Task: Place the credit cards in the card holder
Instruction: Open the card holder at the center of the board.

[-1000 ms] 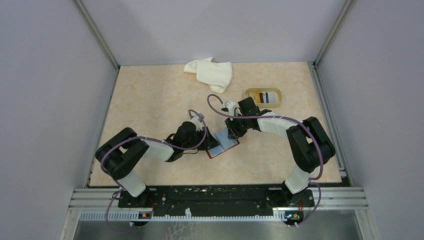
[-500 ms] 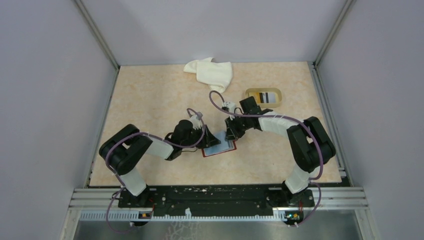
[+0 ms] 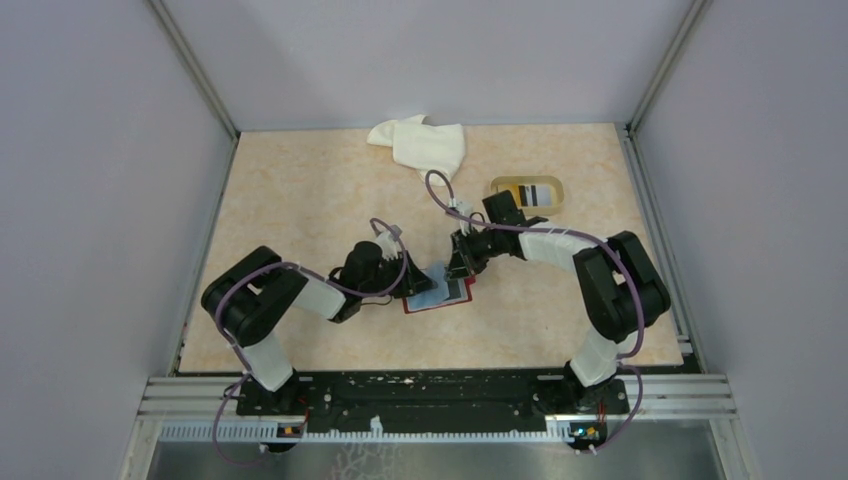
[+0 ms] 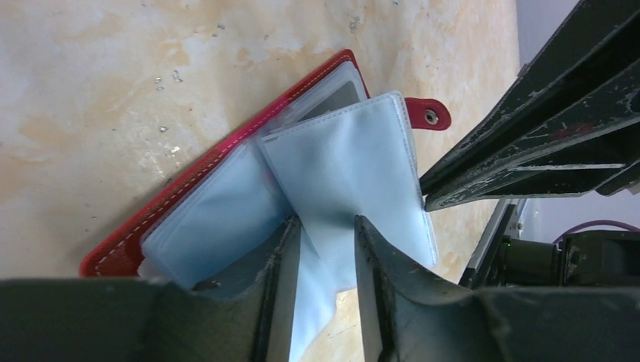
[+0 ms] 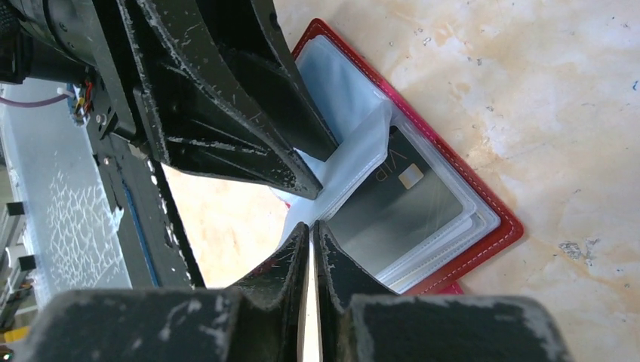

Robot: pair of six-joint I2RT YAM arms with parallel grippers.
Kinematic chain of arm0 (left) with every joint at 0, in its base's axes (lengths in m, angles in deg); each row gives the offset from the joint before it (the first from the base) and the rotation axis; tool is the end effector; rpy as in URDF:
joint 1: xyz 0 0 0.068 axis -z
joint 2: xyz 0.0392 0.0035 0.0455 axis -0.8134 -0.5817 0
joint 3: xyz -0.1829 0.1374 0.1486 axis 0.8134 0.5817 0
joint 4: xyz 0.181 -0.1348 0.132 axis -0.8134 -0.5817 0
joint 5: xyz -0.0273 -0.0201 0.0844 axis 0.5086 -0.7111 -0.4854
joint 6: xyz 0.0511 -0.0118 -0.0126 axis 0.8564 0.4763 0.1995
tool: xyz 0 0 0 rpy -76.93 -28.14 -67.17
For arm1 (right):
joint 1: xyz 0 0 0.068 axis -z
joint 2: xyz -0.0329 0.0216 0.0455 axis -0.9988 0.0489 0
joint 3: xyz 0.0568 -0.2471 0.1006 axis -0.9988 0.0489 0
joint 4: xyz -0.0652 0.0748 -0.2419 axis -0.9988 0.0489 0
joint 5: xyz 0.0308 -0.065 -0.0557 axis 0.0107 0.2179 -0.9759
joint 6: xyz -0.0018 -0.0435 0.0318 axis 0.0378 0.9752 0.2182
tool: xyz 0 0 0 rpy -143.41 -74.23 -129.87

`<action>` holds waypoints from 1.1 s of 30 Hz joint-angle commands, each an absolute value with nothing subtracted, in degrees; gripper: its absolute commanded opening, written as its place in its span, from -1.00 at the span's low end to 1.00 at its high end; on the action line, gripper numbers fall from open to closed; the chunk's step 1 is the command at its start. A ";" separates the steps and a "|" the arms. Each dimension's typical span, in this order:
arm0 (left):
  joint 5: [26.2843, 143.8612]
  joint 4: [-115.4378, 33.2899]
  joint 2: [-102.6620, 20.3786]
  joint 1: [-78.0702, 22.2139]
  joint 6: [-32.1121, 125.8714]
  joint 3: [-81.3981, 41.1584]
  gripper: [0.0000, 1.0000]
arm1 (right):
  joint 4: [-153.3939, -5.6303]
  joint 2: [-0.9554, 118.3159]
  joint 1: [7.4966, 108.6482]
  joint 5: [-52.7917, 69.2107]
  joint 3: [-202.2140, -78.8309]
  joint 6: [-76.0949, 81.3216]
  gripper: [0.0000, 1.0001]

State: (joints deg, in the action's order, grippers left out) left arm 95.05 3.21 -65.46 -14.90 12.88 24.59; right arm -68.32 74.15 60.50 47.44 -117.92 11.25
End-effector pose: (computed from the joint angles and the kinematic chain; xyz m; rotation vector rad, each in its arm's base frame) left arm 0.2192 -0.1953 0.1116 0.1060 2.2353 -1.2063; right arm 0.2787 0.1692 0.1697 -0.9315 2.3092 1.2106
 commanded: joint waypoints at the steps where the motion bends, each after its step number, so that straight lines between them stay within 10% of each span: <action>1: 95.46 2.33 -67.97 -15.21 13.25 25.81 -0.30 | -69.32 75.65 60.57 48.44 -119.09 10.44 -0.91; 11: 96.26 4.84 -68.56 -16.69 12.85 27.84 -0.67 | -69.49 76.51 60.57 49.71 -119.05 10.06 -0.89; 33: 105.59 16.25 -74.84 -17.33 9.29 27.77 -0.50 | -68.25 77.66 55.84 27.89 -119.31 13.93 -0.74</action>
